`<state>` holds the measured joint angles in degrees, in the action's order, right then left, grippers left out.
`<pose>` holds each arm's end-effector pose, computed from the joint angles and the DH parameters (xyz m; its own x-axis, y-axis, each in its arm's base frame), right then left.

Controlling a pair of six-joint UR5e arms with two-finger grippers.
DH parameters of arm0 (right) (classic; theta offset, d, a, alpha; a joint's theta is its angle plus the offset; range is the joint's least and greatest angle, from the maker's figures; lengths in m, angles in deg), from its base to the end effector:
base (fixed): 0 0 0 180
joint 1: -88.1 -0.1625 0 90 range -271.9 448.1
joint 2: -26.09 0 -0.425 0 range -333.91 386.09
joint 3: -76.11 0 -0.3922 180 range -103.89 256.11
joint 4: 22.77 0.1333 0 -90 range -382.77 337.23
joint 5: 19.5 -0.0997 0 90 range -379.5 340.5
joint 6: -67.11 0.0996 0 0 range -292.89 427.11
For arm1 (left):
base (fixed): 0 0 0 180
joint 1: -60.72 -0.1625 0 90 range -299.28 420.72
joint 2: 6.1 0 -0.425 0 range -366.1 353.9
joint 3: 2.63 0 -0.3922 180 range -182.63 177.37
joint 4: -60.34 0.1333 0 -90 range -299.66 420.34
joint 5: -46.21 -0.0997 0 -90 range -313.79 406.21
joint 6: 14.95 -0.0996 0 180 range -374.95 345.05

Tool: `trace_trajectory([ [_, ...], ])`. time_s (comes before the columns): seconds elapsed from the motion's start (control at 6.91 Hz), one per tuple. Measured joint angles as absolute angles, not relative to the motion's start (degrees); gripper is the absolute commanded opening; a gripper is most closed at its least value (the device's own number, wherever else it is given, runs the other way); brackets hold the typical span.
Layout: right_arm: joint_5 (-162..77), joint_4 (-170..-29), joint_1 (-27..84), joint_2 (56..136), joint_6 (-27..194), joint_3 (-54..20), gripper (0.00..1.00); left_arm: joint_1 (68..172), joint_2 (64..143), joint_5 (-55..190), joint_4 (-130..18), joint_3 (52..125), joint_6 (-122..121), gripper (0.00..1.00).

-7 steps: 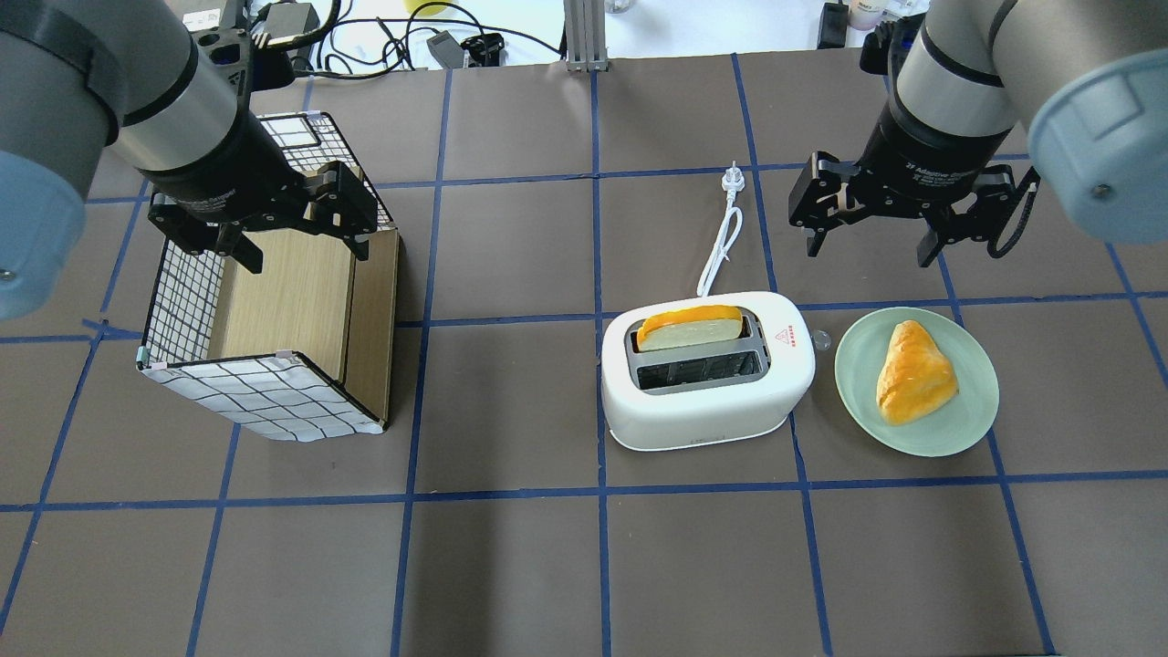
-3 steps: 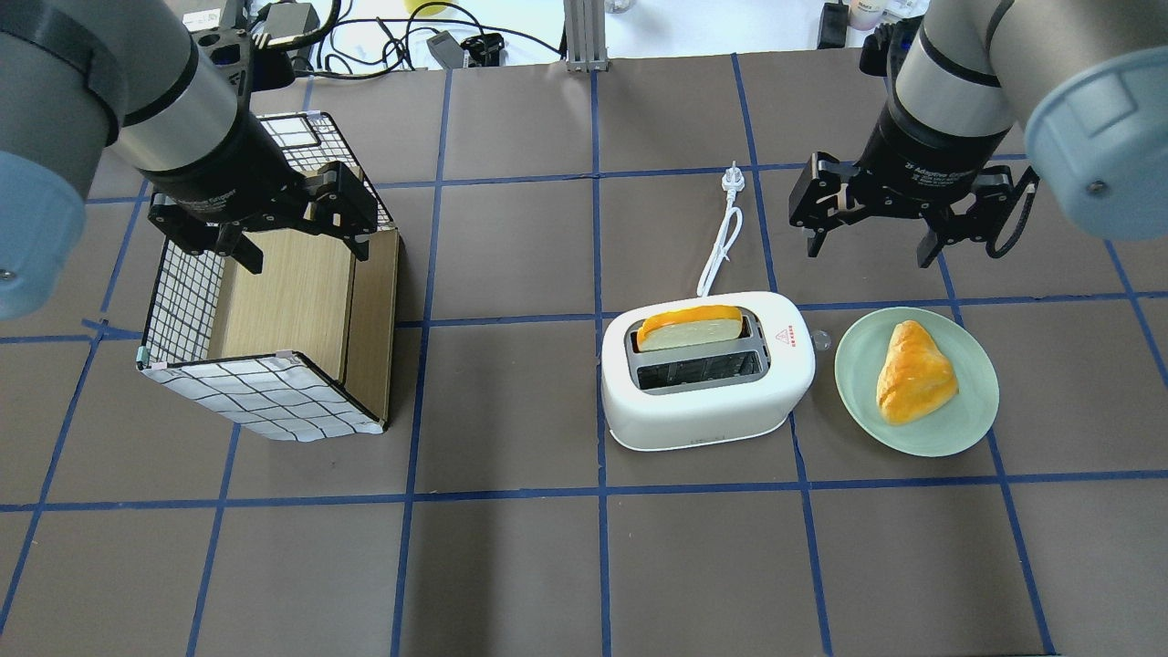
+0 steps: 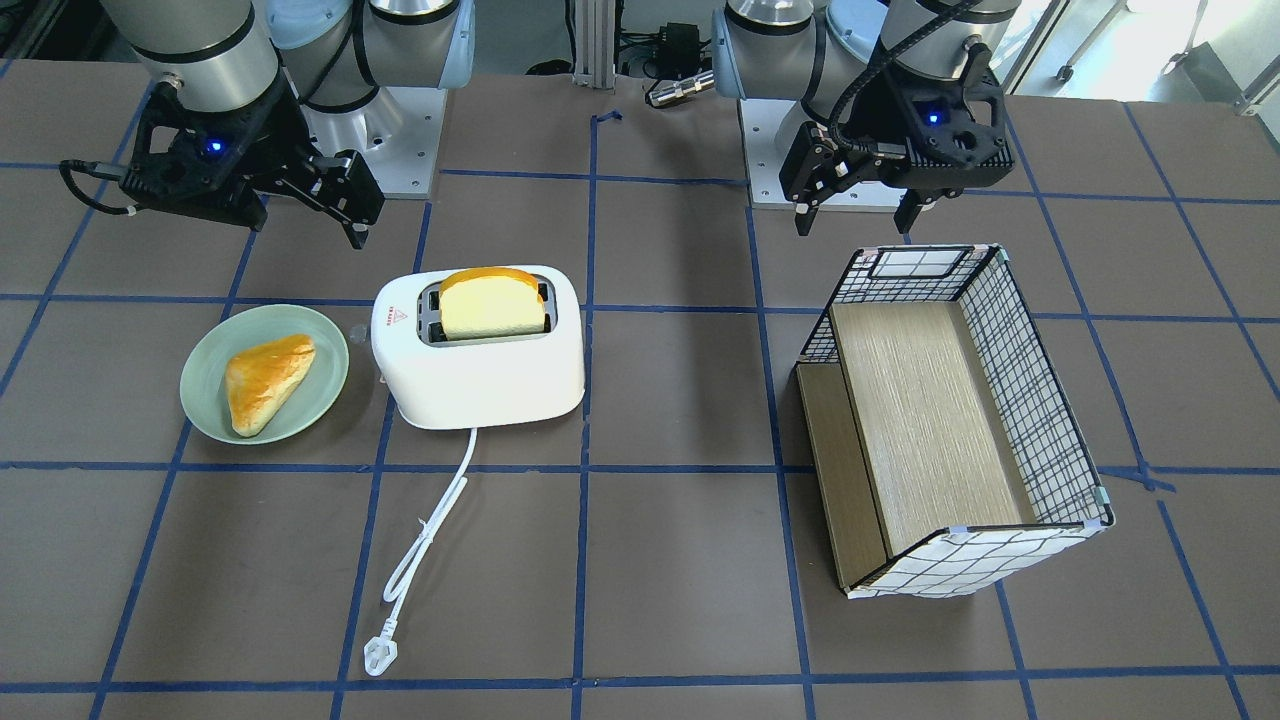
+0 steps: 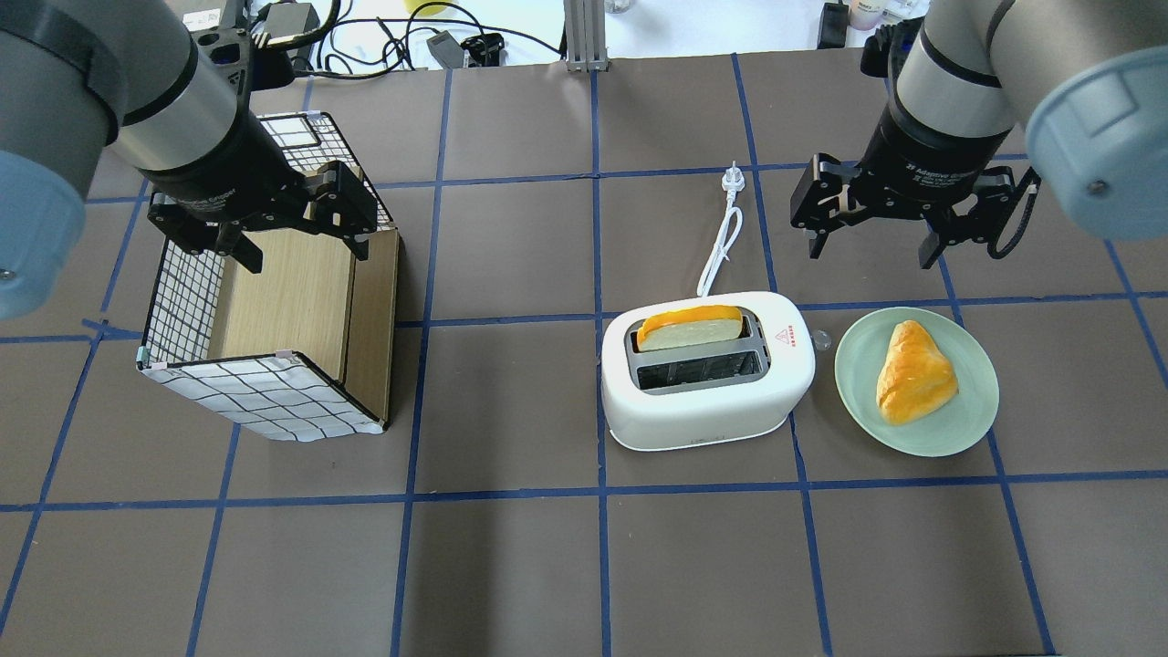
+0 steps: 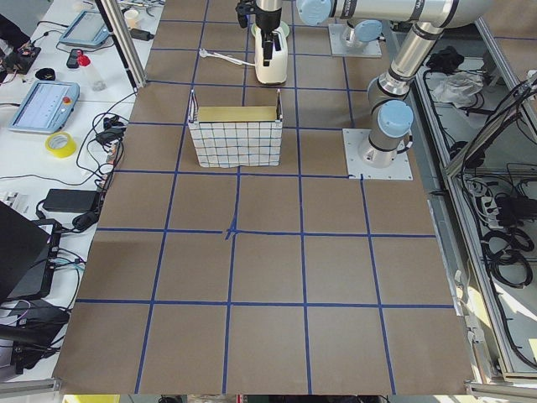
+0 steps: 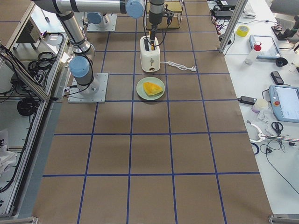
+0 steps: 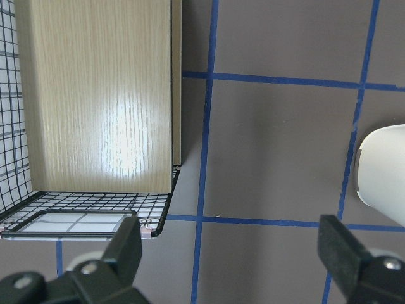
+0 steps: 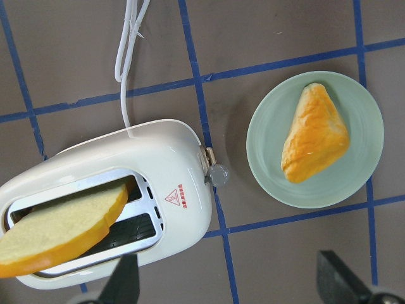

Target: Press toaster with right arm

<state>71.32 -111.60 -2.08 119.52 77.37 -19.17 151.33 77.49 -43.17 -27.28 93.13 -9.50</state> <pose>0.1333 -0.4605 0.4694 -0.9845 0.1740 0.0234 0.1750 0.9833 0.0493 -0.1392 -0.4481 0.4951 -0.9964 -0.0837 0.0158 -0.0844 0.9951 -0.0516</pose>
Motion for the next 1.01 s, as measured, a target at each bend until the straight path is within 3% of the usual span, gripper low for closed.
trace_trajectory([
  [1.01, 71.21, -112.97, -2.08, 119.40, 77.61, -19.62, 1.00, 151.36, 77.49, -43.11, -27.29, 93.16, -9.50, 1.00],
])
